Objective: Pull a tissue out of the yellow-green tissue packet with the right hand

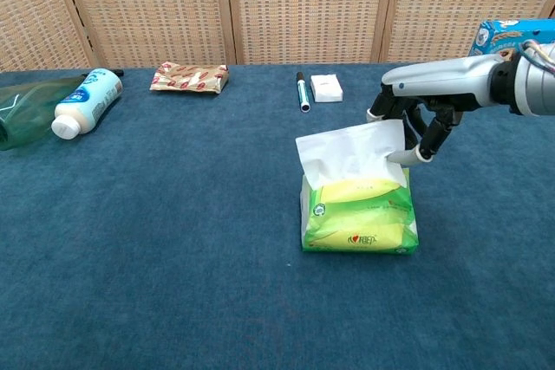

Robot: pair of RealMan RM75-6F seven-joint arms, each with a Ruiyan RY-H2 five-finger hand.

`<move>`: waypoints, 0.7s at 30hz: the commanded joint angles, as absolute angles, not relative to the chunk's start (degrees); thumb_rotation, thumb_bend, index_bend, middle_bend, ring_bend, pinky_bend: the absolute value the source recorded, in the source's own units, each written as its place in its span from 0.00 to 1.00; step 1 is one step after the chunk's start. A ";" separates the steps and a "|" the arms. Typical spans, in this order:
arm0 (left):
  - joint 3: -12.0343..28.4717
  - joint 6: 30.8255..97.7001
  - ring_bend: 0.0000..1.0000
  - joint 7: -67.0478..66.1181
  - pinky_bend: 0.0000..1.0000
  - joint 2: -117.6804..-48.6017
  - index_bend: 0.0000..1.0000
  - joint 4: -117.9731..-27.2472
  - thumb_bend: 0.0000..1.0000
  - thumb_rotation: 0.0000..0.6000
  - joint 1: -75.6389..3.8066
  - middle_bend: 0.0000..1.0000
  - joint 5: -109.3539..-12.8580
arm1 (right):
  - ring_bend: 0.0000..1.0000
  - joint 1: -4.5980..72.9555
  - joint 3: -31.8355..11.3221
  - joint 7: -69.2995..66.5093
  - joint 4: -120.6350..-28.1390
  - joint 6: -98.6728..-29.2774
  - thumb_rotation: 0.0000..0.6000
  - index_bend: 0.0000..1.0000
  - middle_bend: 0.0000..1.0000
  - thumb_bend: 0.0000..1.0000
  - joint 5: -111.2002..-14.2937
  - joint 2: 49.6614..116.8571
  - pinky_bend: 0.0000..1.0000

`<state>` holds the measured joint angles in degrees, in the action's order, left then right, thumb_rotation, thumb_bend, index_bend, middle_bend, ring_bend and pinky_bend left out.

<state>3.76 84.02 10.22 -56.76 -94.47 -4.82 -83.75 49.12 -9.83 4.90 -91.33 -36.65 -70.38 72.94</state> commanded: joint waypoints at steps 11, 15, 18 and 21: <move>3.53 83.93 0.00 10.80 0.00 -56.60 0.00 -94.60 0.00 1.00 -4.83 0.00 -84.06 | 0.63 45.28 -17.42 -11.11 -95.75 -49.23 1.00 0.70 0.72 0.72 -74.01 69.57 0.63; 3.65 83.54 0.00 11.65 0.00 -56.35 0.00 -94.37 0.00 1.00 -5.01 0.00 -83.83 | 0.63 45.72 -23.64 -18.75 -94.37 -51.15 1.00 0.70 0.71 0.72 -67.66 70.16 0.63; 3.75 83.33 0.00 12.28 0.00 -56.13 0.00 -94.23 0.00 1.00 -5.09 0.00 -83.65 | 0.63 46.85 -27.12 -21.37 -92.33 -50.62 1.00 0.70 0.71 0.72 -61.28 71.21 0.63; 3.86 83.29 0.00 12.72 0.00 -55.99 0.00 -94.12 0.00 1.00 -5.10 0.00 -83.44 | 0.63 48.18 -29.15 -22.06 -89.82 -49.58 1.00 0.70 0.72 0.72 -54.93 72.78 0.63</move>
